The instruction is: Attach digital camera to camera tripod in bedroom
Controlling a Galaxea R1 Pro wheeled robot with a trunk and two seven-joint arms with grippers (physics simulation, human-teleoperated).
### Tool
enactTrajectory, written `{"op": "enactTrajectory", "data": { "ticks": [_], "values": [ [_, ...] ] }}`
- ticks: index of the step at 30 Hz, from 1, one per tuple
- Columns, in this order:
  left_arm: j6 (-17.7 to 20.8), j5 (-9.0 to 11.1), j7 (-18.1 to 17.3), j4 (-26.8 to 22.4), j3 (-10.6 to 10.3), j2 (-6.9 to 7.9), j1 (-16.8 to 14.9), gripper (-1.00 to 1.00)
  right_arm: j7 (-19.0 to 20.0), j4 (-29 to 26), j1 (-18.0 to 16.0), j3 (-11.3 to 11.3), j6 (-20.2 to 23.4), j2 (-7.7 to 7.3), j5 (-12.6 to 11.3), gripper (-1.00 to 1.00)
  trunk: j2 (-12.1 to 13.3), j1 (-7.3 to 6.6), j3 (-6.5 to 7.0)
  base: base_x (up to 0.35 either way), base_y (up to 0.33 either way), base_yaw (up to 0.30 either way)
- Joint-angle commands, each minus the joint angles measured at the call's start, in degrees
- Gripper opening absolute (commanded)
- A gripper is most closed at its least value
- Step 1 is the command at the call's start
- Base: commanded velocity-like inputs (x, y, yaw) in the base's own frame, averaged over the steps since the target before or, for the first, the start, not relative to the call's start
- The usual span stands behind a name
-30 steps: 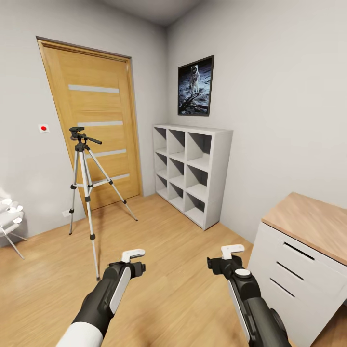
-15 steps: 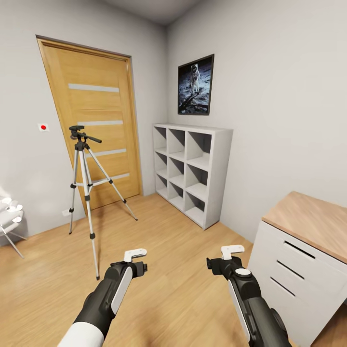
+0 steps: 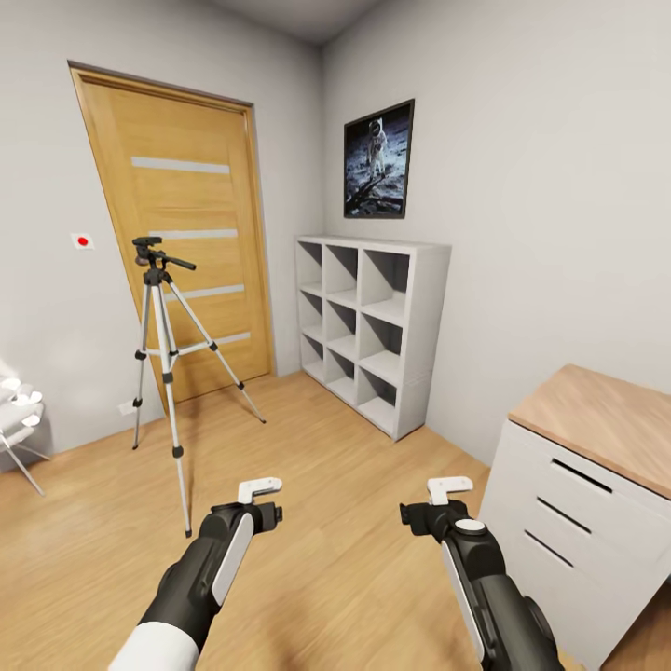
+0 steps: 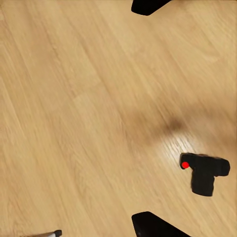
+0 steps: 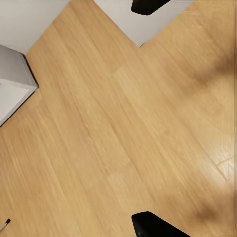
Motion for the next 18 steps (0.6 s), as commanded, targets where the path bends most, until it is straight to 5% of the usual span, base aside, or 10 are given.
{"op": "enactTrajectory", "data": {
  "ticks": [1, 18],
  "values": [
    [0.2, 0.6, 0.5, -0.1, -0.1, 0.03, 0.0, 1.00, 0.0, -0.1, 0.0, 0.0, 0.4, -0.01, 0.2, 1.00, -0.4, 0.22, -0.25, 0.000, 0.000, 0.000],
    [0.3, 0.6, 0.7, -0.2, 0.1, 0.25, 0.0, 1.00, 0.0, 0.1, -0.1, -0.1, 0.9, -0.37, -2.1, 1.00, -7.3, 3.96, -3.30, 0.000, 0.000, 0.000]
  ]
}}
